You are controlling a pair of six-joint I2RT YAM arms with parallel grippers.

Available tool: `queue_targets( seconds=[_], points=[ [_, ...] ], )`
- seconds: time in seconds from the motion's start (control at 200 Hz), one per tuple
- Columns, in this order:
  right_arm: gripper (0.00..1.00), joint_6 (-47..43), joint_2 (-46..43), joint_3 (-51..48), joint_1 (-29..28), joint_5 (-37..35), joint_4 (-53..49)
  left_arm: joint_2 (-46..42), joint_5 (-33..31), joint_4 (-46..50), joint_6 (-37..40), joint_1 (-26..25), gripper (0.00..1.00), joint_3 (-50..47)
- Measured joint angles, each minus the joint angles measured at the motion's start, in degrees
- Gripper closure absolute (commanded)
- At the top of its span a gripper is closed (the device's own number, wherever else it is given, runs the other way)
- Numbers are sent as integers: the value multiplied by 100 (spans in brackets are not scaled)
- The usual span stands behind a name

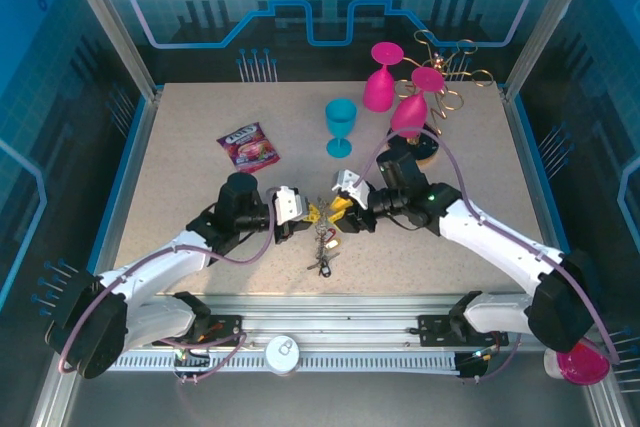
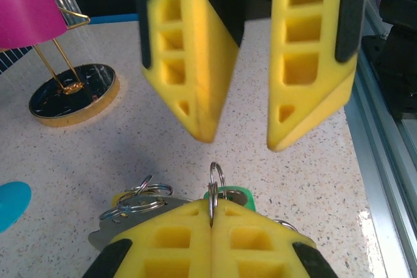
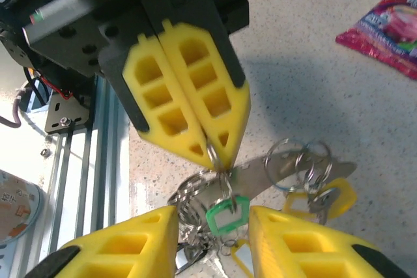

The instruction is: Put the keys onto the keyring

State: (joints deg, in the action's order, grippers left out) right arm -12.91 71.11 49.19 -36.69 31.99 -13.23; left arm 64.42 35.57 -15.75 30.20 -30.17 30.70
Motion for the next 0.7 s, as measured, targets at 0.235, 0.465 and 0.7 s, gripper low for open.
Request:
queue_targets(
  seconds=[0.235,0.465,0.7],
  points=[
    [63,619,24,-345,-4,17,695,-37,28,-162,-9,0,100,-68],
    [81,756,164,-345,-4,122,986,-37,68,-181,-9,0,100,-70],
    [100,813,214,-348,2,280,1082,-39,68,-221,-7,7,100,-72]
  ],
)
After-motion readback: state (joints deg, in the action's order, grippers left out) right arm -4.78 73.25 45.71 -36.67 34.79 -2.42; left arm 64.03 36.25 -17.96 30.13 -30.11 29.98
